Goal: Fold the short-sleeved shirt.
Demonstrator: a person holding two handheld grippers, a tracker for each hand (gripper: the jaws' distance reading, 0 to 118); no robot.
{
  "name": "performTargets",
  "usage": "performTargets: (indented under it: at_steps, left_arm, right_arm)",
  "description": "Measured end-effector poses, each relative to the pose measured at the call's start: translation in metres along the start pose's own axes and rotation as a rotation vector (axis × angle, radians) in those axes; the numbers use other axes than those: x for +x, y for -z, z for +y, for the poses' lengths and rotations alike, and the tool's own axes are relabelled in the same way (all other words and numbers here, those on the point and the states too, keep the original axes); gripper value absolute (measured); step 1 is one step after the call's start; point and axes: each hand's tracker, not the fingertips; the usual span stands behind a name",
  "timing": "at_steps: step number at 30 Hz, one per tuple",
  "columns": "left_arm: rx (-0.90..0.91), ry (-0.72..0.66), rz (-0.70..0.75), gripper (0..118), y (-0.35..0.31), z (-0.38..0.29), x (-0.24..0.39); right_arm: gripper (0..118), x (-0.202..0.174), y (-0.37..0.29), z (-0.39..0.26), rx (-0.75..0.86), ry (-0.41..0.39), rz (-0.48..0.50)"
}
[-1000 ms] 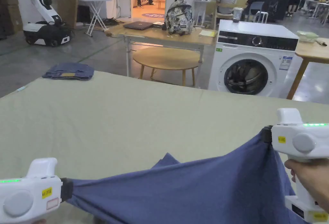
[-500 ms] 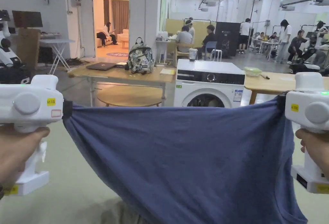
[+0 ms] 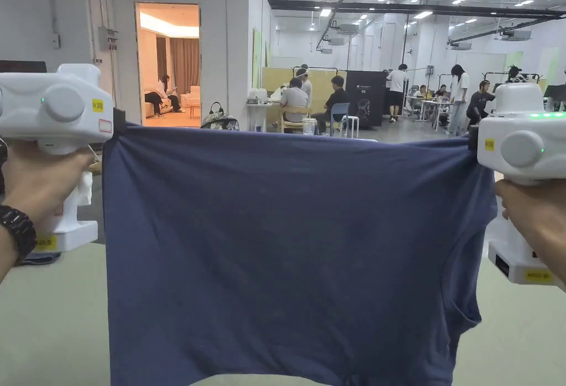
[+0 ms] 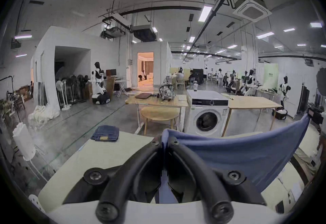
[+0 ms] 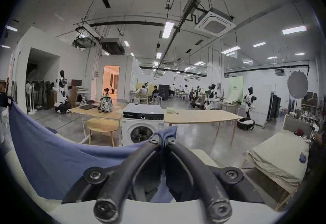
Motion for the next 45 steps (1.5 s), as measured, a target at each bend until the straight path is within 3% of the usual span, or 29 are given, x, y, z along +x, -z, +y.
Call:
performTargets:
  at_steps: [11,24,45]
  left_arm:
    - [0.048,-0.008,0.018,0,0.019,0.017,-0.001]
    - [-0.118,0.024,-0.014,0,0.008,-0.115,-0.009]
    - [-0.175,-0.05,-0.096,0,-0.182,-0.3,-0.036]
  right_arm:
    - [1,-0.014,0.015,0.028,0.073,-0.037,-0.025]
    - [1,-0.015,-0.022,-0.09,-0.053,-0.106,-0.008]
    - [1,0.031,-0.23,-0.231,-0.181,-0.101,0.023]
